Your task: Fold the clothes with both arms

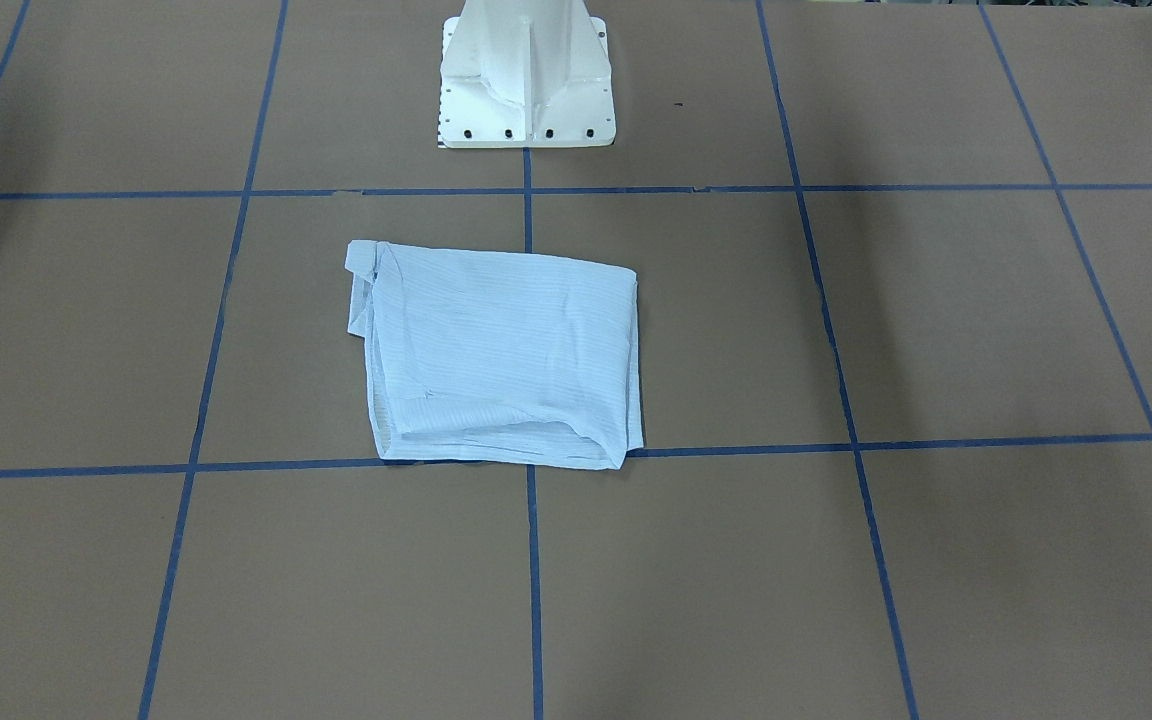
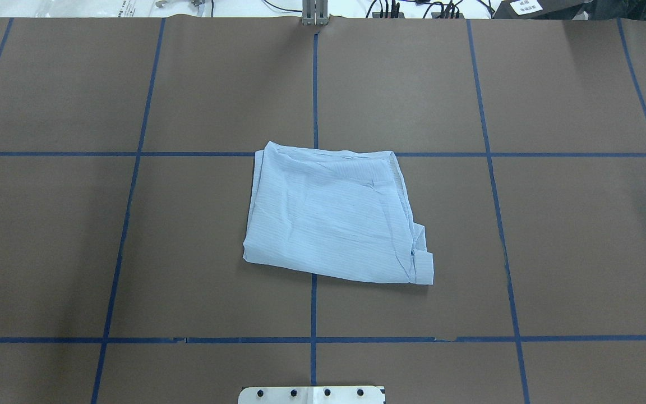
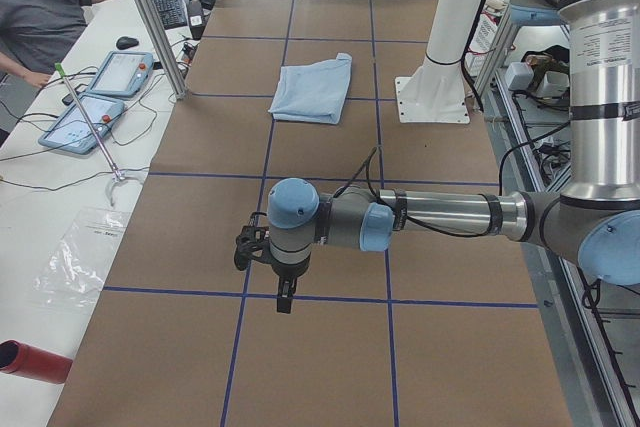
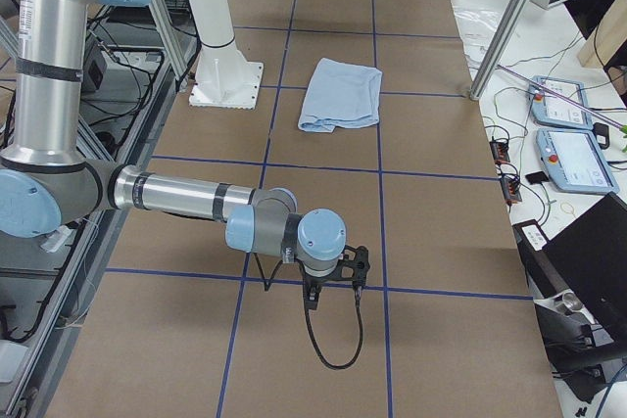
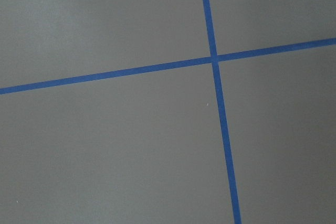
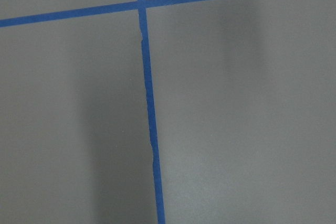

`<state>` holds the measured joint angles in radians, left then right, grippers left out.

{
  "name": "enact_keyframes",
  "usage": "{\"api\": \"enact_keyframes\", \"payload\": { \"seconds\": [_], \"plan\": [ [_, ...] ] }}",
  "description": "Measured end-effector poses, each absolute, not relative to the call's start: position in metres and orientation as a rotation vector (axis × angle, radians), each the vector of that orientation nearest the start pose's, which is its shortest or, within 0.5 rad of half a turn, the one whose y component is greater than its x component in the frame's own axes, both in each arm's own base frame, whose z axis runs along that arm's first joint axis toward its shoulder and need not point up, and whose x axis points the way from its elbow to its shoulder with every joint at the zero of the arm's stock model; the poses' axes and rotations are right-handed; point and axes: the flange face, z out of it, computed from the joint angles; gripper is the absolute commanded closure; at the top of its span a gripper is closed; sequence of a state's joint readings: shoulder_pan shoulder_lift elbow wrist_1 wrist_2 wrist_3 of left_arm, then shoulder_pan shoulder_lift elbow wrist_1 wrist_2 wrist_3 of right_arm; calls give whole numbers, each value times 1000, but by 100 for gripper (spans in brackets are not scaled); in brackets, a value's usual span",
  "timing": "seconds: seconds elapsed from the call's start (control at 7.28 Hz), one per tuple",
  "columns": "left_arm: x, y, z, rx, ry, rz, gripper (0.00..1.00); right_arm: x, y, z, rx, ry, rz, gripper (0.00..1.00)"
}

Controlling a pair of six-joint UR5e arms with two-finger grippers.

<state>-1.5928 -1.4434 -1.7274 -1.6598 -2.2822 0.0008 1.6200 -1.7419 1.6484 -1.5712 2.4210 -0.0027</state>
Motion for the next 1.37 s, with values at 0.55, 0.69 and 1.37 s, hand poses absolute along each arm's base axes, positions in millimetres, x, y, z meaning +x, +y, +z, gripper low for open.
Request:
{"api": "enact_keyframes", "payload": {
  "seconds": [0.55, 0.69, 1.37],
  "plan": [
    [-78, -445, 634, 124, 705, 19, 1, 81, -419, 631, 40, -781, 119, 0],
    [-78, -445, 633, 125, 705, 19, 1, 80, -419, 626, 47, -778, 117, 0],
    [-78, -445, 634, 127, 710, 21, 1, 76, -418, 627, 37, -782, 115, 0]
  ]
}}
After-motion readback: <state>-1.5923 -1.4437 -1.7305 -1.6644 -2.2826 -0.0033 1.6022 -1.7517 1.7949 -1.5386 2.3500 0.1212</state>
